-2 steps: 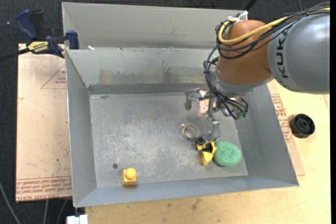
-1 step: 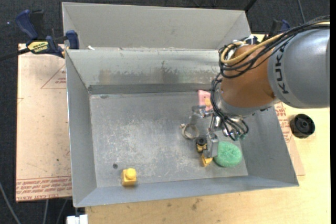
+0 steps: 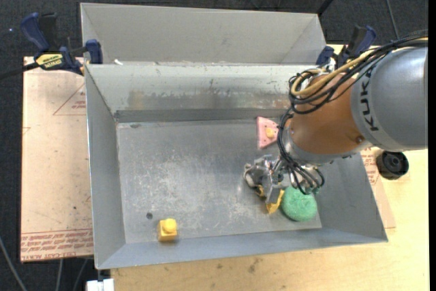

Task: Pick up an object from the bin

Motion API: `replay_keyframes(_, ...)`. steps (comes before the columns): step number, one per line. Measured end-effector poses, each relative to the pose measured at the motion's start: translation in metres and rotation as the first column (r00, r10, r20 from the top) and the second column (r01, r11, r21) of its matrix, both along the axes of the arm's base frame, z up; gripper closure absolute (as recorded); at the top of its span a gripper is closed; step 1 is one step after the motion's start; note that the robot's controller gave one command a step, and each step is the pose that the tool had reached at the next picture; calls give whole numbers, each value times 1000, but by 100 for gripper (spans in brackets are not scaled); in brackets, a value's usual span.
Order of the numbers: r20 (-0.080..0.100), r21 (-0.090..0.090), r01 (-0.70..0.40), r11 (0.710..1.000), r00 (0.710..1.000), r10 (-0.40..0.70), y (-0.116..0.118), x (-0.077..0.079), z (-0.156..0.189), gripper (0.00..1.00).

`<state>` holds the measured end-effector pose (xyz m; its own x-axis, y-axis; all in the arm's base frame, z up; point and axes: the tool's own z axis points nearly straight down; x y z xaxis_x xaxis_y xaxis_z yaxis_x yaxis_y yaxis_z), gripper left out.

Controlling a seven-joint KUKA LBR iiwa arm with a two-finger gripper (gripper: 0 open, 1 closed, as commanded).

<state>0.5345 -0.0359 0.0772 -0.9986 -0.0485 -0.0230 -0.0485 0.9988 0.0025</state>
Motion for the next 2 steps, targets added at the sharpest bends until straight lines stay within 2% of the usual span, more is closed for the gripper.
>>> replay_keyframes(2,-3,0,0,1000,1000,0,0,0,6,100)
